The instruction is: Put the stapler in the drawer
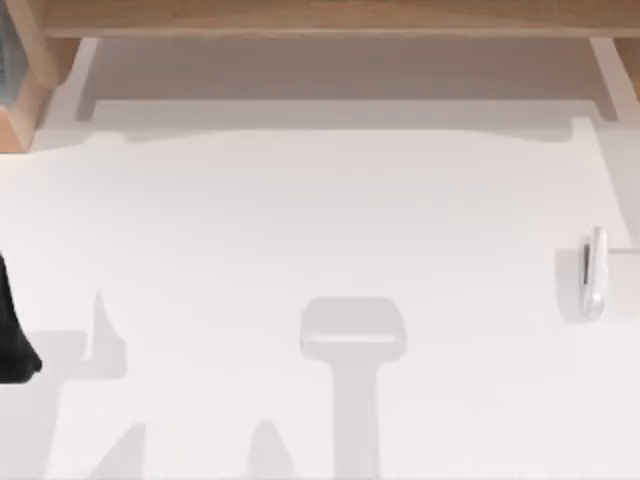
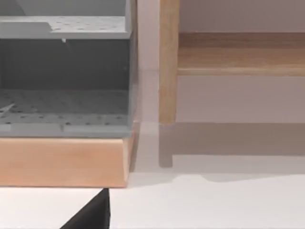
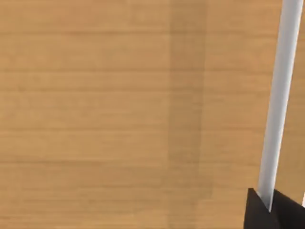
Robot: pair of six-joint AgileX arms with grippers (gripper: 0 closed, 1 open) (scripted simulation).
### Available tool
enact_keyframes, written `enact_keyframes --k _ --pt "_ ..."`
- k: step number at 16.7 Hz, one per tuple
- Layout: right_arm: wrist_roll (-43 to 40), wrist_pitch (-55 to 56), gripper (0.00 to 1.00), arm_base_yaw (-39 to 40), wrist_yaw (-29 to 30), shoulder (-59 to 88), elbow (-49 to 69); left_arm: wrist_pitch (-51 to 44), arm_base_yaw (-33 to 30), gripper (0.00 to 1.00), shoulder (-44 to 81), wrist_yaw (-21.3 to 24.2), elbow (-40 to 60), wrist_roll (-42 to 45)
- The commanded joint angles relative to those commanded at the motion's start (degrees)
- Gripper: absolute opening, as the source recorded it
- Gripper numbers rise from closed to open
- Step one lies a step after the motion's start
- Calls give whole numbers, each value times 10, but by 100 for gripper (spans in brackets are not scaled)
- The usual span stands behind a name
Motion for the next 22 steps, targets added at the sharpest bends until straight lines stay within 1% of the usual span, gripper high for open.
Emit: enact_keyframes --k 3,16,17,22 --pt "0 0 0 0 0 0 0 0 0 100 0 0 0 0" --pt "0 0 98 0 0 0 0 0 0 100 0 0 0 0" --pt "0 0 100 0 0 0 0 0 0 100 0 0 0 0" --pt "0 0 100 0 0 0 0 0 0 100 0 0 0 0"
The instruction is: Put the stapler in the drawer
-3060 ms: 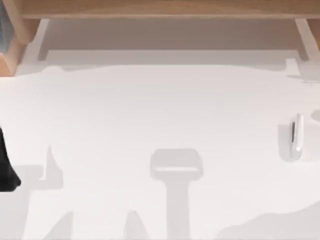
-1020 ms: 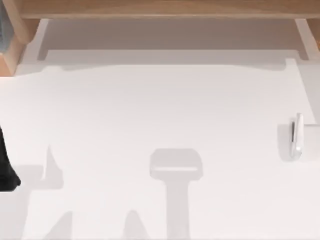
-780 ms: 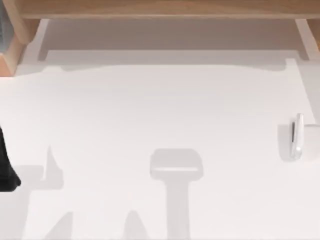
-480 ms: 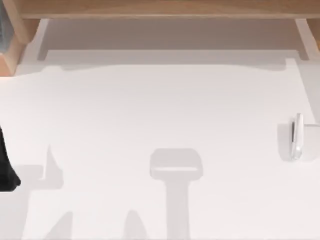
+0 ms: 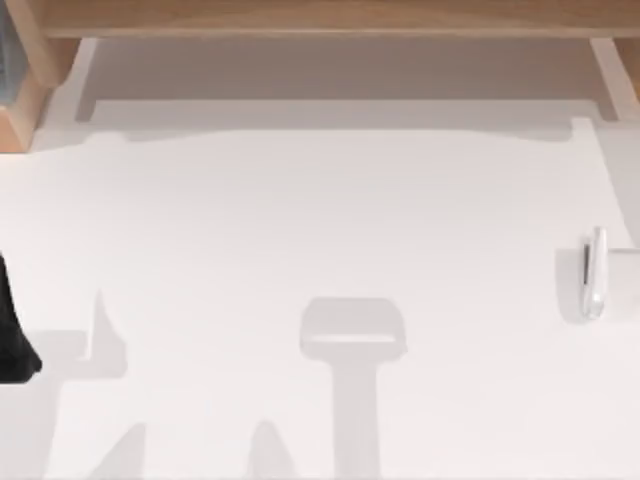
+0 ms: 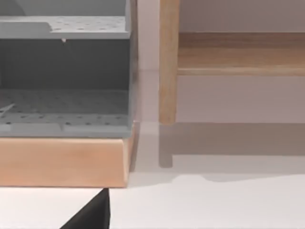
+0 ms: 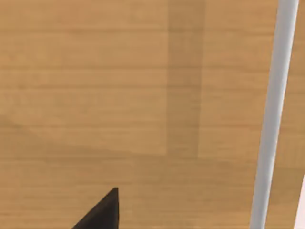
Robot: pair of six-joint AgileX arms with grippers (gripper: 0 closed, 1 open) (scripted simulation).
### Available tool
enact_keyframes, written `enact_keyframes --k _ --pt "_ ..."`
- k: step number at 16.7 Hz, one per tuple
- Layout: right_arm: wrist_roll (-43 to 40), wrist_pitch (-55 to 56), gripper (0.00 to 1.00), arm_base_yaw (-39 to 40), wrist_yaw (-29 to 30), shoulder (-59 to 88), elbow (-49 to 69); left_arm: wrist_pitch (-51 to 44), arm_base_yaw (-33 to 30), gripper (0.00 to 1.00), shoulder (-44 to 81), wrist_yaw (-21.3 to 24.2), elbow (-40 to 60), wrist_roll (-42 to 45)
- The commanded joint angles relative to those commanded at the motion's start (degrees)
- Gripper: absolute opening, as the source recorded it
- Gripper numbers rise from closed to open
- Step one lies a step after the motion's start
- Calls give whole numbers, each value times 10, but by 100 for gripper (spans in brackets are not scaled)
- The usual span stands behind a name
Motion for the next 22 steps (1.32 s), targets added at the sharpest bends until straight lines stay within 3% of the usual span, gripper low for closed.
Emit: enact_keyframes --k 16,22 --pt "5 20 100 -29 -23 -13 -29 0 0 100 0 0 0 0" --pt "152 -125 100 -86 50 -118 69 0 0 100 0 0 0 0"
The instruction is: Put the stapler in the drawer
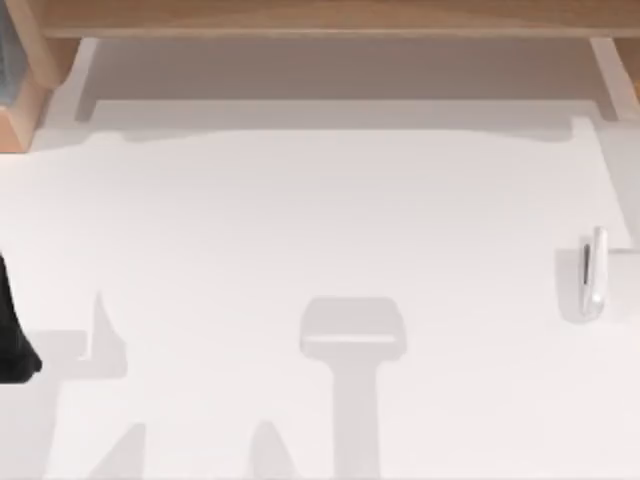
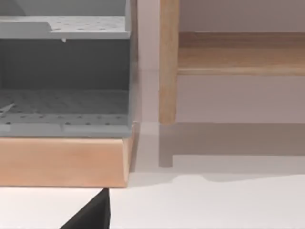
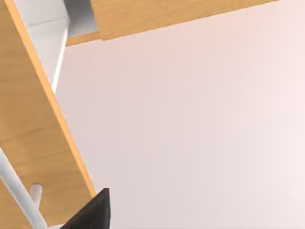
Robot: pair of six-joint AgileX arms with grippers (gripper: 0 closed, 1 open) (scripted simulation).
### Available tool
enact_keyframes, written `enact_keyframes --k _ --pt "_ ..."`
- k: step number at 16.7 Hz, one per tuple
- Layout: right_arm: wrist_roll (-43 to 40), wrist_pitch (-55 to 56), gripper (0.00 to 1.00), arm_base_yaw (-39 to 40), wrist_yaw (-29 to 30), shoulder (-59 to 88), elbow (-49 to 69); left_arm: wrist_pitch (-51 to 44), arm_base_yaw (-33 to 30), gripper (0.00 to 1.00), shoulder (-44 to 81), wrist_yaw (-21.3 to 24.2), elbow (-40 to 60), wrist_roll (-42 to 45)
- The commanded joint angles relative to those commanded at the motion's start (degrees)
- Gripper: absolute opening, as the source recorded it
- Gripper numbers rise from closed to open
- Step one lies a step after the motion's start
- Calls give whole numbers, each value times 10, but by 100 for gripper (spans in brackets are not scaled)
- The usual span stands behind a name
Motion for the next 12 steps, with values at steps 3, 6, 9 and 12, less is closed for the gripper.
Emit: enact_keyframes --k 3,6,9,12 --pt "134 -155 100 19 48 -48 89 0 0 100 0 0 0 0" --pt "283 -355 100 84 96 -79 192 0 0 100 0 0 0 0" --pt "437 -581 100 182 142 -92 297 0 0 100 0 0 0 0" --pt "589 -813 100 295 188 -87 386 0 0 100 0 0 0 0"
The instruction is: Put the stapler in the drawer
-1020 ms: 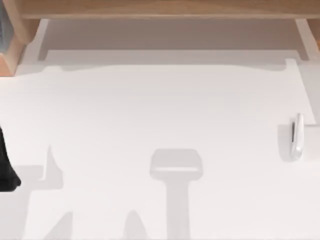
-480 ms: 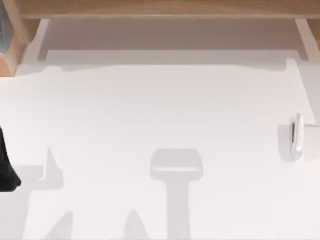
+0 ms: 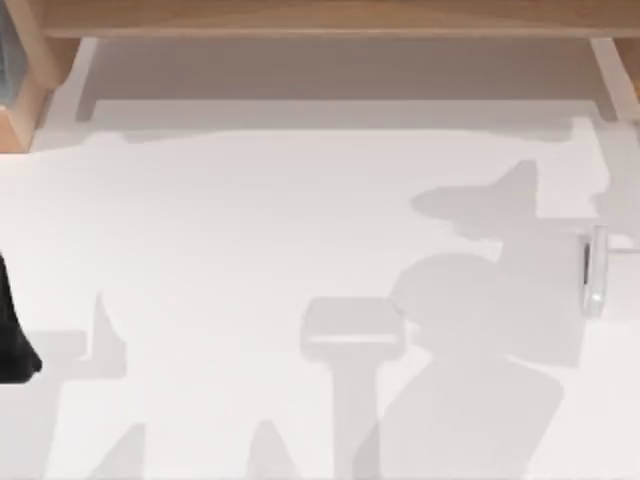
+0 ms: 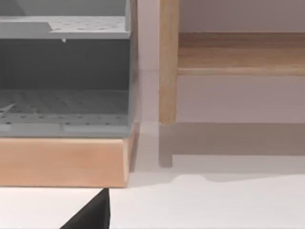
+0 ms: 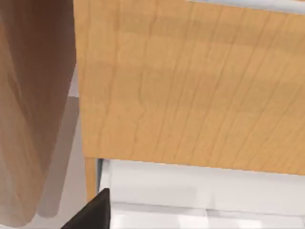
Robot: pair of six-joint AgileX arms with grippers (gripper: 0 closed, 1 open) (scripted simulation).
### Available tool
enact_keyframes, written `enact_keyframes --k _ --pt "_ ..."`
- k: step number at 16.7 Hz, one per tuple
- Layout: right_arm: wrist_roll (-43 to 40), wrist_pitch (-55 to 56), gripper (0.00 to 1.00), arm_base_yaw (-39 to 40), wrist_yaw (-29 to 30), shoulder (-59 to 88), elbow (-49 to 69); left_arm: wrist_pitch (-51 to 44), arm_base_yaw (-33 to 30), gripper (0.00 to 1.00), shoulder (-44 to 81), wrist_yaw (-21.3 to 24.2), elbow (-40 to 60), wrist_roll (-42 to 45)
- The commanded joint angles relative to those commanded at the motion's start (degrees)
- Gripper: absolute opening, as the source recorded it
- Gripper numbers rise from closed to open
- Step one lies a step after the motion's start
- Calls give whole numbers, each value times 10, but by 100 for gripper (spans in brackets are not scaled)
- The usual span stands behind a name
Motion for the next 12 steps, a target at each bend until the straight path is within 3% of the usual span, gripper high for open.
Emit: enact_keyframes --k 6,12 --pt "249 -382 100 196 87 64 109 0 0 100 0 0 0 0" --pt "354 -583 100 279 141 144 136 0 0 100 0 0 0 0"
